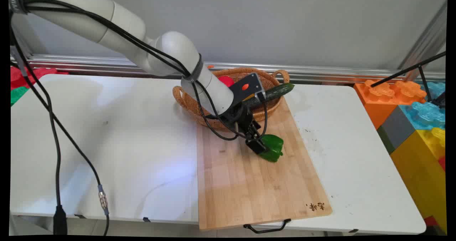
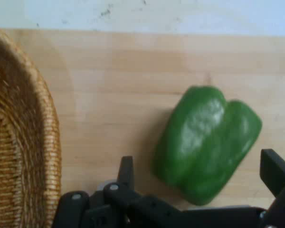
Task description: Pick up the cucumber from the vegetable basket, then place the picked object on the cutting board
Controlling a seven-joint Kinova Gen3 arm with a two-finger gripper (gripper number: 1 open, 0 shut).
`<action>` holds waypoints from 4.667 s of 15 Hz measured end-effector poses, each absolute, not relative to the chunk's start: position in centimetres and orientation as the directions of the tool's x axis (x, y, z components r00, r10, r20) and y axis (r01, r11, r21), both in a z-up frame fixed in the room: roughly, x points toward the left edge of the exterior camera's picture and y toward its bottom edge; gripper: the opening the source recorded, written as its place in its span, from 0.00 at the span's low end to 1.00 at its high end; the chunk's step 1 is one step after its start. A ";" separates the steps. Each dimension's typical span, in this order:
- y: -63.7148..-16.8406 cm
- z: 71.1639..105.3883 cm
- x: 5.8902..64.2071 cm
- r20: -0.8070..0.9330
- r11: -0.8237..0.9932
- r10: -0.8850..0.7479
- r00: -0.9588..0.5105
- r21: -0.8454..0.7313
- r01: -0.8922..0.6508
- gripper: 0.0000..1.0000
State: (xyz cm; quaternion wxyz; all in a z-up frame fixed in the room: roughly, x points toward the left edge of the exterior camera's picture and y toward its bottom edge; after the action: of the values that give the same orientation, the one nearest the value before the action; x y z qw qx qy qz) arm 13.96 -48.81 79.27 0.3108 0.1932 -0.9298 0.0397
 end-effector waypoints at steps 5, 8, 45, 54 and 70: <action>-48.6 82.2 15.0 0.606 0.927 -0.319 -0.729 0.041 -0.372 1.00; -48.6 84.2 16.8 0.605 0.932 -0.311 -0.733 0.042 -0.360 1.00; -62.8 77.1 25.1 0.508 0.825 -0.548 -0.665 0.197 -0.529 0.00; -61.5 80.7 26.6 0.525 0.815 -0.564 -0.638 0.231 -0.531 0.00; -51.4 90.7 20.4 0.616 0.892 -0.447 -0.648 0.257 -0.371 0.00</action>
State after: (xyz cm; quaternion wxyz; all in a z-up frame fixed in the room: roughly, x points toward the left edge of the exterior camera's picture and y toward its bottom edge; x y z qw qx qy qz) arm 20.38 -51.42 90.73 0.3535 0.2257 -0.9062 -0.0539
